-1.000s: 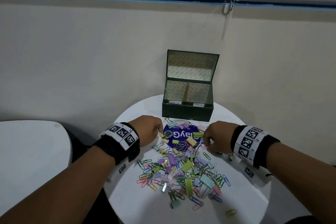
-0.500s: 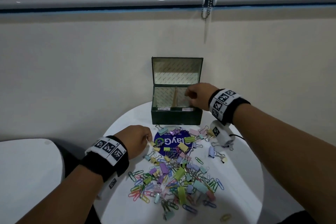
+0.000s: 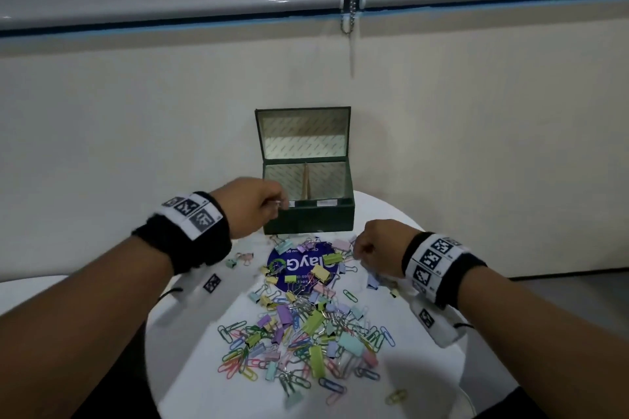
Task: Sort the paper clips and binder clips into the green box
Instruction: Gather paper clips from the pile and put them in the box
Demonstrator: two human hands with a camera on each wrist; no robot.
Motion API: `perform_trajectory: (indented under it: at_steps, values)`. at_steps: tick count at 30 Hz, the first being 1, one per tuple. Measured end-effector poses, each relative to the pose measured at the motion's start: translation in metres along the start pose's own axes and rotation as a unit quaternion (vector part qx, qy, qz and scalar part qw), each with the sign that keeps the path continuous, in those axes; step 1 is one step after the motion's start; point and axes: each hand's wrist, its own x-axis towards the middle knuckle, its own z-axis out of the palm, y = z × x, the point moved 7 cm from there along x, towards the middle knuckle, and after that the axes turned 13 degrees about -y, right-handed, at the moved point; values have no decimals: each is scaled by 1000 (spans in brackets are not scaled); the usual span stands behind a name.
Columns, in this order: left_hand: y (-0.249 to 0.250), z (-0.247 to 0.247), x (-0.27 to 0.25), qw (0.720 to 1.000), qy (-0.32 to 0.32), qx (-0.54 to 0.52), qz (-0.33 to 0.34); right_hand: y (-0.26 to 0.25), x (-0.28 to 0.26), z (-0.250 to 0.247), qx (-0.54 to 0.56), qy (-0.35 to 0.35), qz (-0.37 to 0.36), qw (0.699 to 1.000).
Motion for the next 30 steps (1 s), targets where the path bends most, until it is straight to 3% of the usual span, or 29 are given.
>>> perform_trajectory:
  at_steps: [6, 9, 12, 15, 18, 21, 27, 30]
  values:
    - [29, -17, 66, 995, 62, -73, 2, -2, 7, 8, 8, 11, 8, 1000]
    - [30, -9, 88, 990, 62, -125, -21, -4, 11, 13, 13, 13, -1, 1000]
    - [33, -6, 97, 996, 44, -72, -36, -1, 12, 13, 21, 15, -7, 1000]
    - [50, -8, 82, 996, 88, 3, 5, 3, 12, 14, 32, 24, 5, 999]
    - [71, 25, 67, 996, -12, 58, 69, 4, 12, 14, 24, 33, 2, 999]
    - [74, 69, 61, 974, -143, 155, 79, 1, 12, 12, 32, 37, -5, 999]
    - [56, 79, 62, 965, -151, 214, 18, 2, 11, 16, 35, 29, -15, 999]
    - [58, 74, 61, 971, -139, 189, 39, 1, 13, 19, 34, 10, -12, 999]
